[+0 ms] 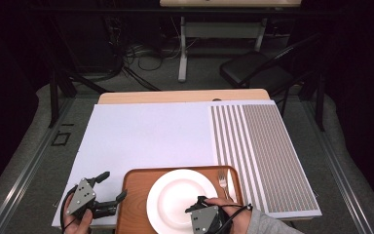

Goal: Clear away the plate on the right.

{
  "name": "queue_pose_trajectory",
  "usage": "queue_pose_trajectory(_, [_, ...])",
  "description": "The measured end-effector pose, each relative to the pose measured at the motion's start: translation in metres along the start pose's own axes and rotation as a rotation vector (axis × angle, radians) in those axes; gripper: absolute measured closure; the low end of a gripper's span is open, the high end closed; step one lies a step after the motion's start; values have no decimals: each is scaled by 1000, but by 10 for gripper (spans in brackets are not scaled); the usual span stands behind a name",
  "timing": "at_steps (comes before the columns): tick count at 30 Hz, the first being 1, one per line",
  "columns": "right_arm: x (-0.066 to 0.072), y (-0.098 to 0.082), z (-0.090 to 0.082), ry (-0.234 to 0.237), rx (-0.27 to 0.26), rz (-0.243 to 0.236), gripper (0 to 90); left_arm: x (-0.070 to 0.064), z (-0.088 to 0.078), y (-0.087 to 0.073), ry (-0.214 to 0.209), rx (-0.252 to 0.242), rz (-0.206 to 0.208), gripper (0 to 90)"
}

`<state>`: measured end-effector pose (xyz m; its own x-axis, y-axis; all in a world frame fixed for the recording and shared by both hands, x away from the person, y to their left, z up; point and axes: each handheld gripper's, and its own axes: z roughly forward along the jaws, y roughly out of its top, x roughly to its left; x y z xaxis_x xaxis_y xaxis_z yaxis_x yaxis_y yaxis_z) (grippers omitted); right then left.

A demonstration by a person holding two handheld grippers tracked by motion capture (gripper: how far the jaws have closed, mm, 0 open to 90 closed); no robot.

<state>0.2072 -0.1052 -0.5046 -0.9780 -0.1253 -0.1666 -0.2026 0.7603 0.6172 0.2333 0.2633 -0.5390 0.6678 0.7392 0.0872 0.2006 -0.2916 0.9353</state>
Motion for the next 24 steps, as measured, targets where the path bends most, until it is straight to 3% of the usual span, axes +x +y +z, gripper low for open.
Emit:
queue_pose_trajectory(4, [-3,-1,-7,-9,-22,32,133,0,0,0,-1,2,1,157])
queue_pose_trajectory(6, [-5,-2,-9,-14,-30,28,78,0,0,0,0,1,0,157])
queue_pose_trajectory(9, [-6,-2,-13,2,-43,62,0,0,0,0,1,-1,-2,157])
queue_pose_trajectory(13, [-9,-3,-18,4,-69,97,0,0,0,0,0,0,0,157])
queue_pose_trajectory(24, [-18,-11,-28,-53,-79,126,0,0,0,0,3,-2,-3,157])
